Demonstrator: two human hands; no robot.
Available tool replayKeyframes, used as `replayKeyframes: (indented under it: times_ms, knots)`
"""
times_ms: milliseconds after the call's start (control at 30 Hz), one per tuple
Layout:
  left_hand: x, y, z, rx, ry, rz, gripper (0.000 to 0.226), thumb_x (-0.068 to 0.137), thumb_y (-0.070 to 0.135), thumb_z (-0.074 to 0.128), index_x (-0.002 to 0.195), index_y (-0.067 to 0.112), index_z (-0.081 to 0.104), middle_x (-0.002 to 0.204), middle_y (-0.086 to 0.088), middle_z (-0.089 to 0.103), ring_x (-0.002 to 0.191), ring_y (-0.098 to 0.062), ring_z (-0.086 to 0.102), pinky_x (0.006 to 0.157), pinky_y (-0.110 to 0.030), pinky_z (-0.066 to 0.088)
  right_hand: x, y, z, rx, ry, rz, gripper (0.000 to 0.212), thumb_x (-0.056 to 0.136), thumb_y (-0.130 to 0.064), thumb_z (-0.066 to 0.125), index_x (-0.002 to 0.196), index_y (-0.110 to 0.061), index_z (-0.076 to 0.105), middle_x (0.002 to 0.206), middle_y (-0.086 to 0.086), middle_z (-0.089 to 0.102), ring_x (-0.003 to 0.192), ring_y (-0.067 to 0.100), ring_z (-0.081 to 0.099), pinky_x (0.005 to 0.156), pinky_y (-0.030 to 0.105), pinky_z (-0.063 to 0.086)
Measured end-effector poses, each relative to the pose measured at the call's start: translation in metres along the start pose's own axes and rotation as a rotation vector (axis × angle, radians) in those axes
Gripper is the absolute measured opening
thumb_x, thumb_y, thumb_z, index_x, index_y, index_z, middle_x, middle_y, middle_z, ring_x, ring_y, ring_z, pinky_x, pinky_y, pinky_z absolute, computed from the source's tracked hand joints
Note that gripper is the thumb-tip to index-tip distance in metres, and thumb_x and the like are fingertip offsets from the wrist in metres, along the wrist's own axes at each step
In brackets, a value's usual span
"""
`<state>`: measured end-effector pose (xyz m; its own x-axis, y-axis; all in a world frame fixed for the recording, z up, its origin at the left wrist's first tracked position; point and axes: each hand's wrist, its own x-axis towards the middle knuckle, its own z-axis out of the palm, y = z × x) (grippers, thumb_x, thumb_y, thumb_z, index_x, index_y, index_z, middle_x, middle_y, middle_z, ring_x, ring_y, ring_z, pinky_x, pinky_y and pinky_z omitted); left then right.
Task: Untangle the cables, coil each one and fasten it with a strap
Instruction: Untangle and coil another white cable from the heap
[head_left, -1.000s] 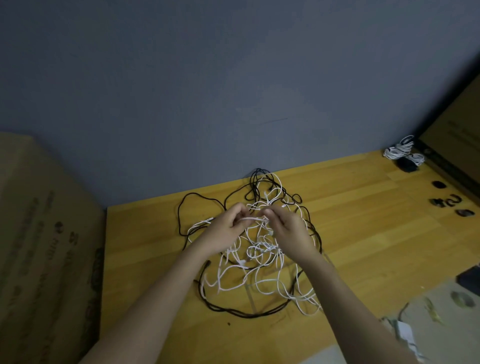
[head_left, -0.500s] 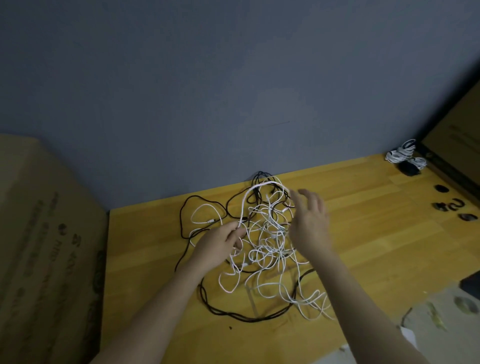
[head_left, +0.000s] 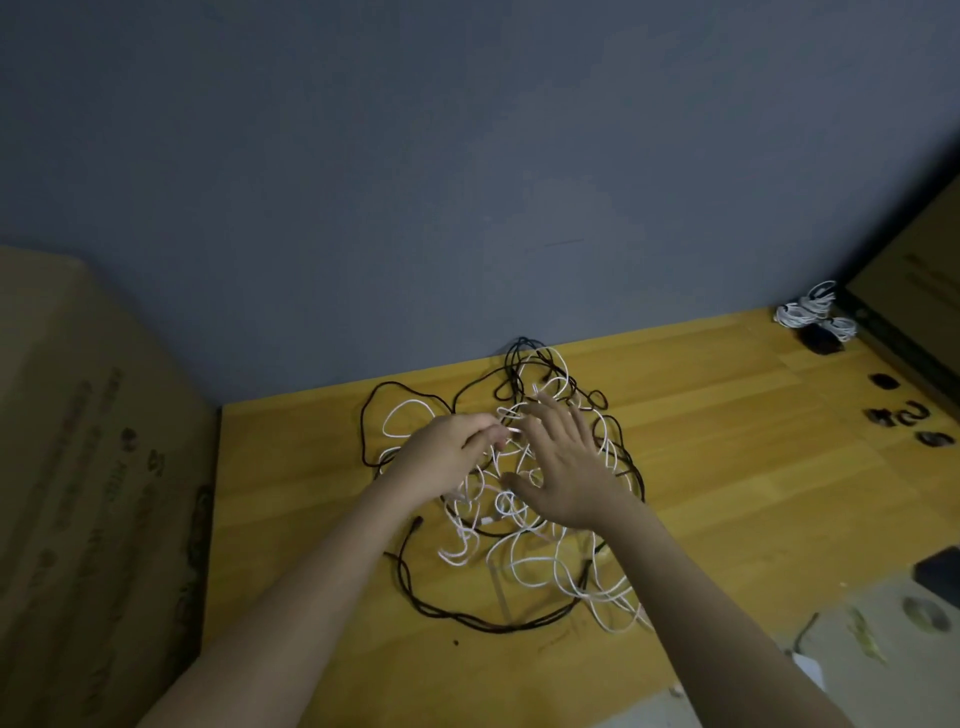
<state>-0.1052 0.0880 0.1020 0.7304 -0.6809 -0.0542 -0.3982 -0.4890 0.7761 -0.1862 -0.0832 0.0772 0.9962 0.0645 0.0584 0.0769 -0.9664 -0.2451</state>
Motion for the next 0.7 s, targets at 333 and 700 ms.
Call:
replayKeyframes:
  times_ms: [333,700]
  knots:
    - [-0.015,-0.020,0.010,-0.243,-0.079,-0.066,0.021,0.098,0.029,0.052,0.082,0.023,0.065,0.075,0.010,0.061,0.066,0.001,0.056,0.064,-0.014,0.040,0.010,-0.026,-0.041,0.842,0.691,0.279,0.028,0.103,-0.022,0.037,0.077,-0.013,0.045,0.067,0.003,0.042,0.060,0.007,0.036,0.055,0.022,0.033]
    - [-0.012,0.003,-0.006,-0.405,-0.009,0.036,0.027,0.102,0.022,0.042,0.086,0.019,0.064,0.080,0.008,0.063,0.078,0.001,0.060,0.077,-0.019,0.045,0.020,0.031,-0.028,0.718,0.562,0.451,0.023,0.103,-0.025,0.039,0.102,-0.020,0.062,0.064,-0.016,0.044,0.055,-0.003,0.039,0.057,0.020,0.030]
